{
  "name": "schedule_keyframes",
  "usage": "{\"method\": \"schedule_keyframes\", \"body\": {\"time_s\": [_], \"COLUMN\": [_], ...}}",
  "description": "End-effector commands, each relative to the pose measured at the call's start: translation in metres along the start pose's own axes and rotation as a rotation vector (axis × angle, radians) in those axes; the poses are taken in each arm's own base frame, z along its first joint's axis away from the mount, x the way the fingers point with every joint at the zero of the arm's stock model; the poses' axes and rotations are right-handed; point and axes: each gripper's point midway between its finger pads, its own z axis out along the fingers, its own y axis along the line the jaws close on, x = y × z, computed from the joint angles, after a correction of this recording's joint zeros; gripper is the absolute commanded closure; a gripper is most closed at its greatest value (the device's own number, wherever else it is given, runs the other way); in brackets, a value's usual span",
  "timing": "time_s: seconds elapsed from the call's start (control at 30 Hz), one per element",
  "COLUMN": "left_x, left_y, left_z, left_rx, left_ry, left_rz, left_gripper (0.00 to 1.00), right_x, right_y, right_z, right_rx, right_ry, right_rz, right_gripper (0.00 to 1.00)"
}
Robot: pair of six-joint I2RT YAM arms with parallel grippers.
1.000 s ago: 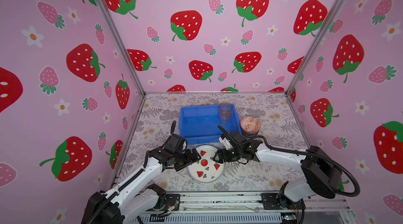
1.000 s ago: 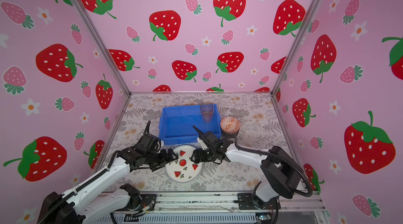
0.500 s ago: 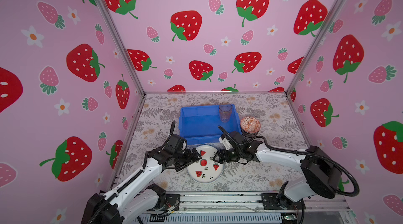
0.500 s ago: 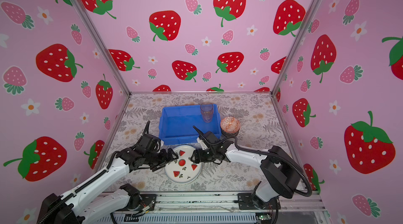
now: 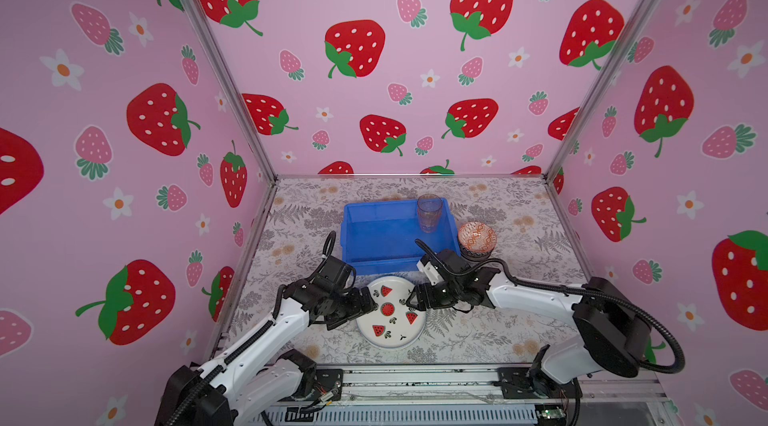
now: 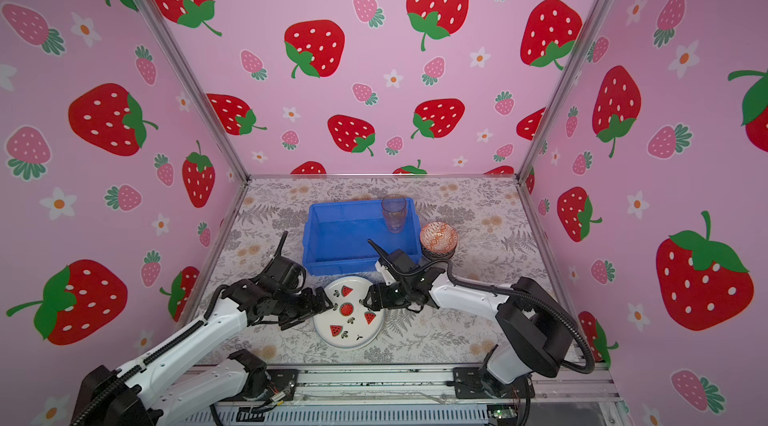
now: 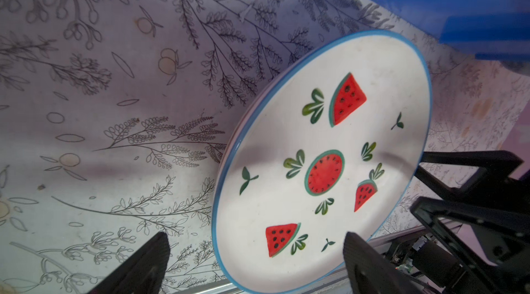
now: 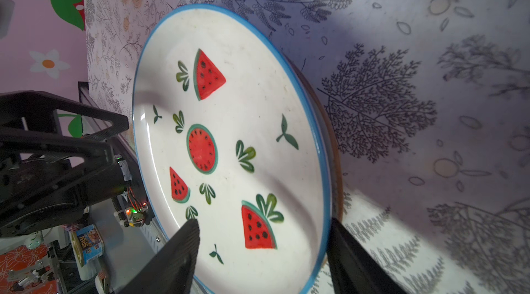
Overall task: Place the mixed dishes into the plastic bin
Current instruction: 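Close both grippers on the rims of the top watermelon plate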
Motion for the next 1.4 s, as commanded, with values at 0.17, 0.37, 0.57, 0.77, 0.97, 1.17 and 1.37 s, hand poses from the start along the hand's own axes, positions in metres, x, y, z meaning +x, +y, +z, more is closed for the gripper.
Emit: {"method": "schedule_keyframes", "body": {"time_s": [0.17, 0.37, 0.57, 0.77, 0.97, 1.17, 1.37], "left_x": [-0.006, -0.003, -0.004, -0.003, -0.001, 0.001, 0.002], "left_y": [-0.019, -0.016, -0.009, -0.013, -0.032, -0.05, -0.06], "left_z": [0.004, 0.01, 0.008, 0.011, 0.017, 0.022, 0.026], "left_rx": [0.083, 0.054, 0.007, 0.023, 0.074, 0.087, 0.089], "left_ry": [-0.007, 0.007, -0.01, -0.005, 0.001, 0.001, 0.008], "left_rz": [-0.038, -0.02, 0.003, -0.005, -0.008, 0.018, 0.038], "left_gripper": [0.05, 0.05, 0.05, 0.05, 0.05, 0.05, 0.05], "right_x": [0.001, 0.001, 0.003, 0.002, 0.004, 0.004, 0.003], "right_y": [0.009, 0.008, 0.006, 0.009, 0.009, 0.011, 0.012], "right_z": [0.002, 0.004, 0.004, 0.004, 0.004, 0.001, -0.004], "right_rx": [-0.041, -0.037, -0.035, -0.046, -0.05, -0.072, -0.083], "right_ry": [0.011, 0.012, 0.013, 0.012, 0.014, 0.001, -0.017], "right_rz": [-0.009, -0.008, -0.007, -0.006, -0.005, 0.004, 0.011], "right_gripper": [0.3, 0.3, 0.3, 0.3, 0.3, 0.3, 0.33]}}
